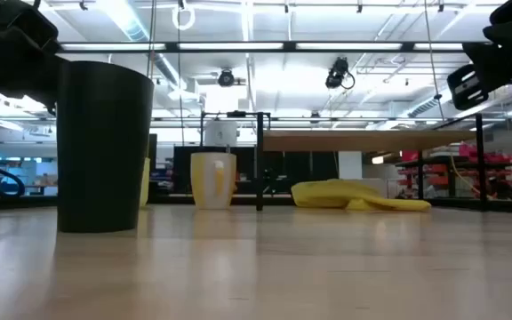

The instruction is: Stack small to large cups/mugs on shelf

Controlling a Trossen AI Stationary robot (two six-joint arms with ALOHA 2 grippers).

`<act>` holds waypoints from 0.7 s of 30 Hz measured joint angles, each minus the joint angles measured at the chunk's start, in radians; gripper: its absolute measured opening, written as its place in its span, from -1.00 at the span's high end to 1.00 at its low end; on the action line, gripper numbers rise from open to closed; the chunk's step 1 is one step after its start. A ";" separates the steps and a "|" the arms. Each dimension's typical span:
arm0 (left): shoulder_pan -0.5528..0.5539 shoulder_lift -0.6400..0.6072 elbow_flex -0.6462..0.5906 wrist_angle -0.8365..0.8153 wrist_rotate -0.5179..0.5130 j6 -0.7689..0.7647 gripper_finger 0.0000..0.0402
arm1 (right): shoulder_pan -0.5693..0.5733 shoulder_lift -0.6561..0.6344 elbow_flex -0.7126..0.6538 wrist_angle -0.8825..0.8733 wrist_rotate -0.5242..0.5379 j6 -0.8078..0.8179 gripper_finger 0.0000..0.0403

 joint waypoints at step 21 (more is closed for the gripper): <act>0.000 0.000 0.000 0.000 0.000 0.000 0.88 | 0.000 0.000 0.000 0.000 0.000 0.000 0.48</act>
